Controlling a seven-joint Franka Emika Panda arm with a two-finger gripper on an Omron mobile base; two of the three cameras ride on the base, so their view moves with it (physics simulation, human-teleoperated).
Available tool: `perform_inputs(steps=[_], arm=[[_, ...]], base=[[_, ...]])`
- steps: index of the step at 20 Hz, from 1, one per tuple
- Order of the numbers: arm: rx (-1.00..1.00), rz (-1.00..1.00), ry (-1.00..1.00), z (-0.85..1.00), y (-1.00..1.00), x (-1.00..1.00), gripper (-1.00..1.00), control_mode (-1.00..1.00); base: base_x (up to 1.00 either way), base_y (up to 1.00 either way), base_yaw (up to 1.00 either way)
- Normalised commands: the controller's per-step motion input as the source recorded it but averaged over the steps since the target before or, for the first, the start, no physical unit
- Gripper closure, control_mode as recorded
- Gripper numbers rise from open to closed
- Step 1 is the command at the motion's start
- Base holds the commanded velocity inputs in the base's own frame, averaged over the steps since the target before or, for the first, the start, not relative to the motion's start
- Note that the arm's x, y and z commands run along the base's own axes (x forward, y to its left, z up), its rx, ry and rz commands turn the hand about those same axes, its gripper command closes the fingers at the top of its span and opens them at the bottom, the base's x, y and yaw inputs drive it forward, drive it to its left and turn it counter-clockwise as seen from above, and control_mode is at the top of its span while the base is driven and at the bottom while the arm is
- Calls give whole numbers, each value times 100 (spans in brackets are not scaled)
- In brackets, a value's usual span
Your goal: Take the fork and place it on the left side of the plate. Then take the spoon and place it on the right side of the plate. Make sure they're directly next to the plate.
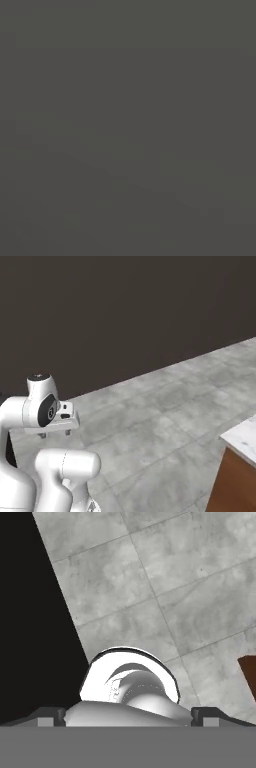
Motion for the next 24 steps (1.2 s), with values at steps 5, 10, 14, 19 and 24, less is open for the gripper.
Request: perform_inputs(steps=[5, 10, 14, 19, 24], arm=[[0, 0, 0, 0, 0, 0, -100, 100], [0, 0, 0, 0, 0, 0, -100, 100], [0, 0, 0, 0, 0, 0, -100, 100], [0, 0, 0, 0, 0, 0, -100, 100], [0, 0, 0, 0, 0, 0, -100, 100]], base=[[100, 76, -50], [100, 75, -45], [100, 73, -39], [100, 68, -37], [100, 47, -35]])
